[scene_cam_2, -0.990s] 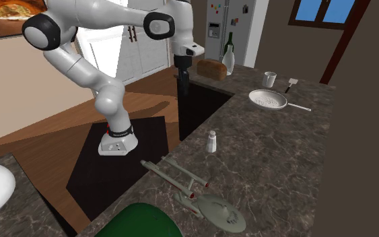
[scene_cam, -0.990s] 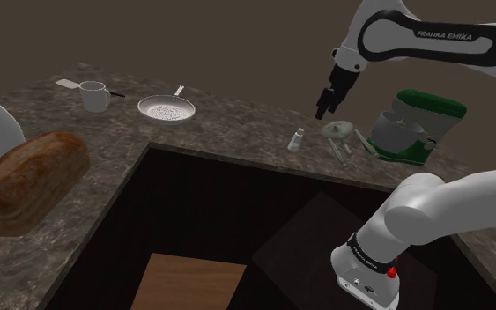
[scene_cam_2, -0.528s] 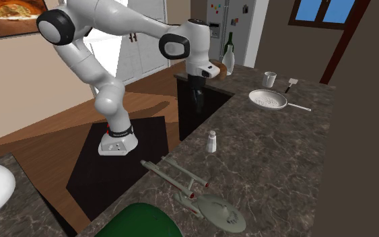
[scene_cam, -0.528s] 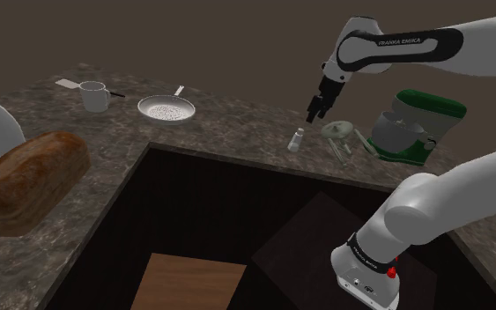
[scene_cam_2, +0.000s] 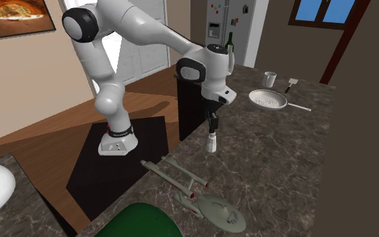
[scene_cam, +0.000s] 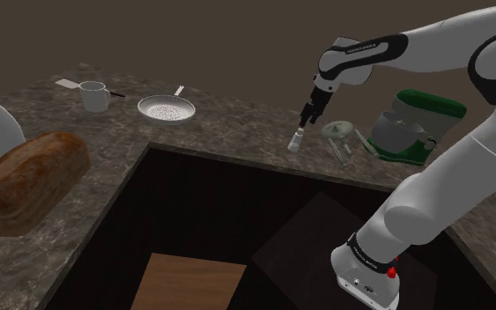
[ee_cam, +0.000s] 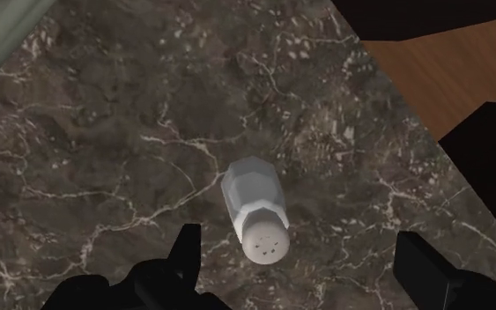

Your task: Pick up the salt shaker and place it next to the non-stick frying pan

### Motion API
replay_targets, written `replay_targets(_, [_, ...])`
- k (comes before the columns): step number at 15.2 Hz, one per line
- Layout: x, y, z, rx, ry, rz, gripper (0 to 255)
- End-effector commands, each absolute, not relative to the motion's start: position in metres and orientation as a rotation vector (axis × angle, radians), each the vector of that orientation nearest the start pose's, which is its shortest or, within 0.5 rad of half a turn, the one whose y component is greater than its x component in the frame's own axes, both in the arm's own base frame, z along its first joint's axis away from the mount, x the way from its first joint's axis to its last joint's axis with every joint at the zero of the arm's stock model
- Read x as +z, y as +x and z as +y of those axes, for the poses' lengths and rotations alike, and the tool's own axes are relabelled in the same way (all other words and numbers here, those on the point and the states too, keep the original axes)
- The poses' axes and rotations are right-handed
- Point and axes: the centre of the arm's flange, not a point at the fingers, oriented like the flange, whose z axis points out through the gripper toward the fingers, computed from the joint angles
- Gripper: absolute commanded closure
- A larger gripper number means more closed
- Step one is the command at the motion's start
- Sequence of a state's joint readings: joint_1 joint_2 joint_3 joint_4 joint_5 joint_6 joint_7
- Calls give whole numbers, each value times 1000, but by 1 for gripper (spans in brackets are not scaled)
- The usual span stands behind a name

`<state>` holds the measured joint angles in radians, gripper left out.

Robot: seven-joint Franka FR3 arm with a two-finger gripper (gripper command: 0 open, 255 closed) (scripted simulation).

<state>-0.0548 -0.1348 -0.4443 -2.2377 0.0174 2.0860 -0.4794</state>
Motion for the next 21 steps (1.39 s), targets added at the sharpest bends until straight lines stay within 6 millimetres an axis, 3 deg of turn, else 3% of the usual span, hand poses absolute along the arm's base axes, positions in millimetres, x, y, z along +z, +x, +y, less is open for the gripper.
replay_targets(1, [404,447,-257,-12,-3052,37,0])
replay_targets(9, [364,447,-253,-12,-3052,37,0])
replay_targets(16, [364,447,-253,-12,-3052,37,0])
replay_targets(17, [364,447,-253,-12,-3052,37,255])
replay_targets(21, [364,447,-253,-12,-3052,37,255])
